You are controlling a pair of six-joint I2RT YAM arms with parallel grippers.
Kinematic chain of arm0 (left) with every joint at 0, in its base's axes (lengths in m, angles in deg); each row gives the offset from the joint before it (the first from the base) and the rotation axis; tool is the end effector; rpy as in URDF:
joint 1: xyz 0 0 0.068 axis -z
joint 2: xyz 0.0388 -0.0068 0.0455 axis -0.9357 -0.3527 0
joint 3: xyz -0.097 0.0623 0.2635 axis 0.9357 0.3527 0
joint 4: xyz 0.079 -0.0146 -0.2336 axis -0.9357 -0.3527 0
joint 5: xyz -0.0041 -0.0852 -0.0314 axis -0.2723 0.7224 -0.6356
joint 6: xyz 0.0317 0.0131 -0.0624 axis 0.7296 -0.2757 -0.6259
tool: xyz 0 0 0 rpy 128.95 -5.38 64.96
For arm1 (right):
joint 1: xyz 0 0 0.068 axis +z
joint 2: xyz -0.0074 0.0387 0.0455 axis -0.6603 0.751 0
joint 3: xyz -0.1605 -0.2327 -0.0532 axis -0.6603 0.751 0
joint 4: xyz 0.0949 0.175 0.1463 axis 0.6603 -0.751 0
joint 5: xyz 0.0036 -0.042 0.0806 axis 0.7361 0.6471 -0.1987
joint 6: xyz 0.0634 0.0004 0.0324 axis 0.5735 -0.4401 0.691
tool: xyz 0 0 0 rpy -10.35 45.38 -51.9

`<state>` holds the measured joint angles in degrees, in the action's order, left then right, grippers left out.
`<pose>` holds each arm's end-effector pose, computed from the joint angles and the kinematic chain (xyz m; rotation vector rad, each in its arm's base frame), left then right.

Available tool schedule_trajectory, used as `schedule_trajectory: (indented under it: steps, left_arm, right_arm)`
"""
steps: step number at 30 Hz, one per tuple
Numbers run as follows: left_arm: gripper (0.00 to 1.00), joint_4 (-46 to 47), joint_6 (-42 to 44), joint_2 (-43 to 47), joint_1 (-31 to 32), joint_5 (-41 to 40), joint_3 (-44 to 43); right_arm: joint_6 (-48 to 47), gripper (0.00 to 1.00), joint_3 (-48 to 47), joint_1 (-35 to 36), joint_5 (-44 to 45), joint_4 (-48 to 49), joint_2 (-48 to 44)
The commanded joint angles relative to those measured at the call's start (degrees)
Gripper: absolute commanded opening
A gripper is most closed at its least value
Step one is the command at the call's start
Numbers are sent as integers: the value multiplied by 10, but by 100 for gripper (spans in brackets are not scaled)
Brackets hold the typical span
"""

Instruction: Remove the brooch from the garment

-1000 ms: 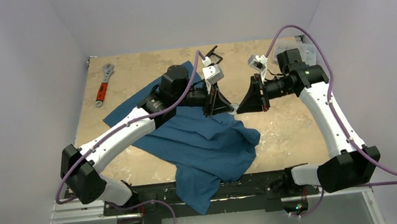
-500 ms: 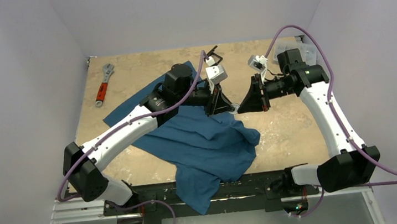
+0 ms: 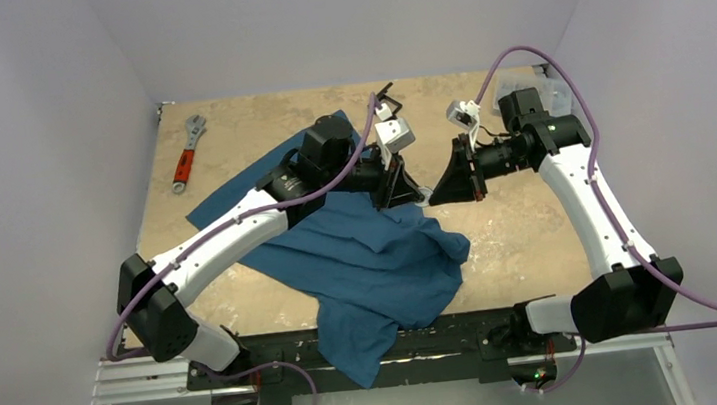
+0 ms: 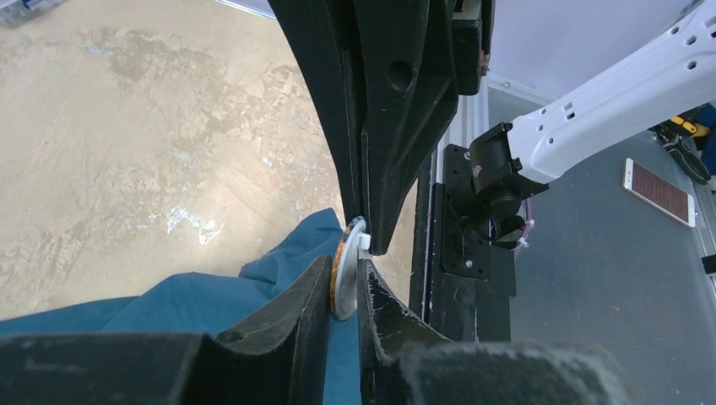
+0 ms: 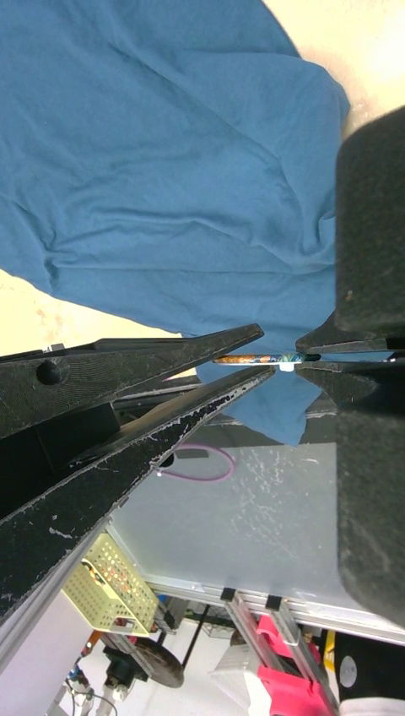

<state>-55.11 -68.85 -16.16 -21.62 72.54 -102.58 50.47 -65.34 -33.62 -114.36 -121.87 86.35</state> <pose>0.2125 -0.2858 0.3794 1.1247 1.7030 -1.2369 0.2081 0.0834 0.3679 -1.0640 1.8732 1.3216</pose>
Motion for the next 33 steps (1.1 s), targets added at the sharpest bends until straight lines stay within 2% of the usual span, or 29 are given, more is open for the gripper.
schedule_trajectory:
  steps: [1, 16, 24, 31, 33]
  left_arm:
    - [15, -4, 24, -21, 17, -26, -19]
    - [17, -9, 23, -38, 24, -11, -30]
    - [22, -10, 21, -42, 24, 0, -30]
    - [29, 88, -32, 7, -12, 69, 30]
    - [34, 98, -41, 17, -27, 98, 37]
  right_arm:
    - [2, 0, -32, 9, -68, -5, -10]
    - [-2, 0, -34, 9, -69, -6, -9]
    - [-9, 0, -32, 9, -67, -13, -8]
    - [-49, 0, -27, 7, -73, -43, 11]
    - [-59, 0, -25, 7, -69, -52, 18]
